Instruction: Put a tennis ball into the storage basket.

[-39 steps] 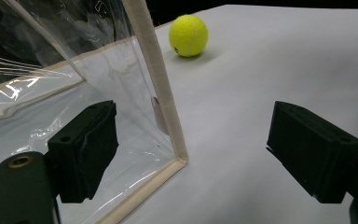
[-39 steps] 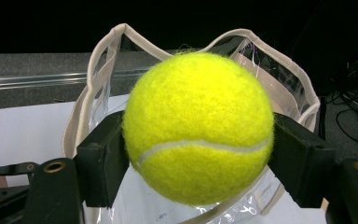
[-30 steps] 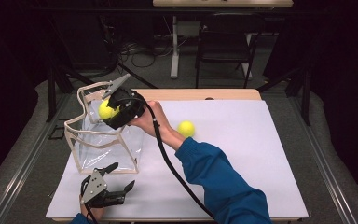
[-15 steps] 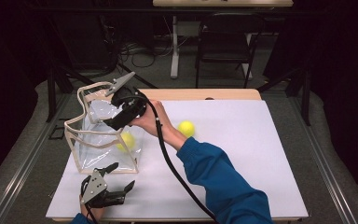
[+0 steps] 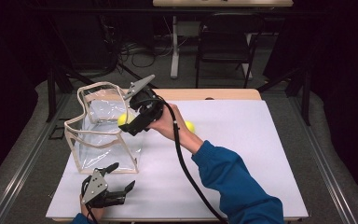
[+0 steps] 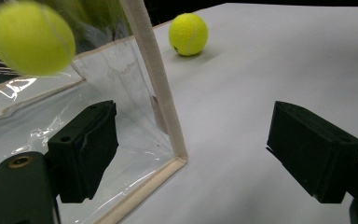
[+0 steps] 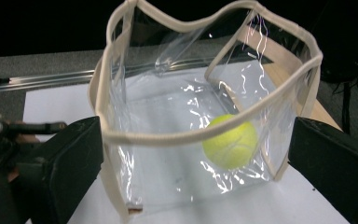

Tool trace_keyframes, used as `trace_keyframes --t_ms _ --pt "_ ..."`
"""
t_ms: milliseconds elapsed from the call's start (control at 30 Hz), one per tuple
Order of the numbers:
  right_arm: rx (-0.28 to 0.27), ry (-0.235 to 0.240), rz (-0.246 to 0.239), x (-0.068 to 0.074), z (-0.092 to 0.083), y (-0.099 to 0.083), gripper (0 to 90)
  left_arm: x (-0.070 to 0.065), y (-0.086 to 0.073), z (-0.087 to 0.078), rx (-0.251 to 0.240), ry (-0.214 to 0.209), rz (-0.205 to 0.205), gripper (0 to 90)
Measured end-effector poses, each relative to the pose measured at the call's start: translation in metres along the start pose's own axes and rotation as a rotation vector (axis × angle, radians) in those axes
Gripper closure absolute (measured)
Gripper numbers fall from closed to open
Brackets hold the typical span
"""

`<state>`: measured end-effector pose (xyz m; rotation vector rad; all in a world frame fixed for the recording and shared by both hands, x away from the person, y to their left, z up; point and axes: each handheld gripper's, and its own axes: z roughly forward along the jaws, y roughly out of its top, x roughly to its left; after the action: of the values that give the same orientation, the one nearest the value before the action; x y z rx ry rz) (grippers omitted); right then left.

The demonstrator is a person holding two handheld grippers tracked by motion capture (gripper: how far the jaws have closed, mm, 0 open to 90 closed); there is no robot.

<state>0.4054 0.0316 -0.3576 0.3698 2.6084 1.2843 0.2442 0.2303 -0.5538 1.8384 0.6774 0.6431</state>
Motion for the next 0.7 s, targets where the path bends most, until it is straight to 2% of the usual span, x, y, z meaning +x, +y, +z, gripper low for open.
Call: trace_keyframes --t_ms 567,700 --pt "0.032 -0.01 0.051 -0.007 -0.015 -0.049 0.4 0.0 0.0 0.001 0.001 0.002 0.003 15.8" --pt "0.038 -0.011 0.066 -0.006 -0.019 -0.067 0.2 0.0 0.0 0.001 0.001 0.004 0.003 15.8"
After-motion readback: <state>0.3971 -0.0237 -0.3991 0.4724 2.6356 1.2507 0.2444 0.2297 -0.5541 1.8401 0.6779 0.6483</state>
